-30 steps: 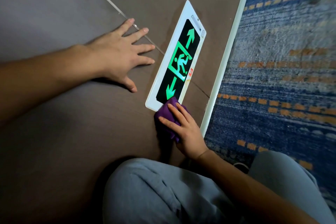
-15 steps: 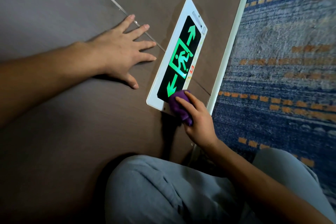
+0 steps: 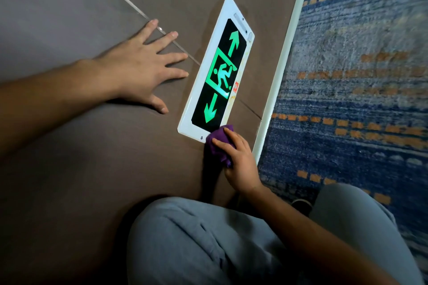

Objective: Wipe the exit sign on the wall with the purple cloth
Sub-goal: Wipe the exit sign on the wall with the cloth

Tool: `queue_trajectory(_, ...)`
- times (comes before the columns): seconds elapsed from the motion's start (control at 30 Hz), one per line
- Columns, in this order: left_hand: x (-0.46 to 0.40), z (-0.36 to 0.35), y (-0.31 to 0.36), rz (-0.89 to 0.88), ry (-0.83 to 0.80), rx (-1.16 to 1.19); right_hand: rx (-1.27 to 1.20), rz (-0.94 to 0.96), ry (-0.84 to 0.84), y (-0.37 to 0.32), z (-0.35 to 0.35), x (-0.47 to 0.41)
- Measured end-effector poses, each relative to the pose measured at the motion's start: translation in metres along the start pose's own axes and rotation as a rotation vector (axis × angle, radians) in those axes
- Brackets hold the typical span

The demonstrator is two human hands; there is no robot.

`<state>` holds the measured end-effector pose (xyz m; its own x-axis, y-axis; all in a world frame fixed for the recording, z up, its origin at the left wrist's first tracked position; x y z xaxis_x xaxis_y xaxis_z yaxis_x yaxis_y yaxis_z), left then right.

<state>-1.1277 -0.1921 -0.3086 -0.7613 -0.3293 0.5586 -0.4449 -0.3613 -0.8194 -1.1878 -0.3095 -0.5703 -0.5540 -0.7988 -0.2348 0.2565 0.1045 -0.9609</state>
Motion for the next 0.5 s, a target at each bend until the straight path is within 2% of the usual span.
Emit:
queue_trajectory(0.17,-0.001,-0.001,-0.001,0.02,0.0,0.012,-0.021,-0.229,-0.01,0.035,0.017,-0.005)
queue_trajectory(0.37,-0.003,0.008,0.008,0.096,0.059,0.018,-0.138,-0.291,0.242,0.042,0.067,-0.032)
queue_trajectory(0.5,-0.016,0.009,-0.001,0.112,0.096,0.076,-0.181,-0.282,0.3,0.043,0.091,-0.069)
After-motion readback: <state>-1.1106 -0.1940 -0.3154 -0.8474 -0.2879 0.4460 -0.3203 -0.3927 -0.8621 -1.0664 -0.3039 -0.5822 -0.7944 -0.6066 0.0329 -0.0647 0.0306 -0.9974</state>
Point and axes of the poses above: each hand's wrist, its own x-axis away from the middle knuckle, its own z-axis out of the back of the hand, y = z × x, the point moved 8 cm from there along -x, towards the middle knuckle, and after that the axes turned 5 degrees about z, right-handed, at the moved point
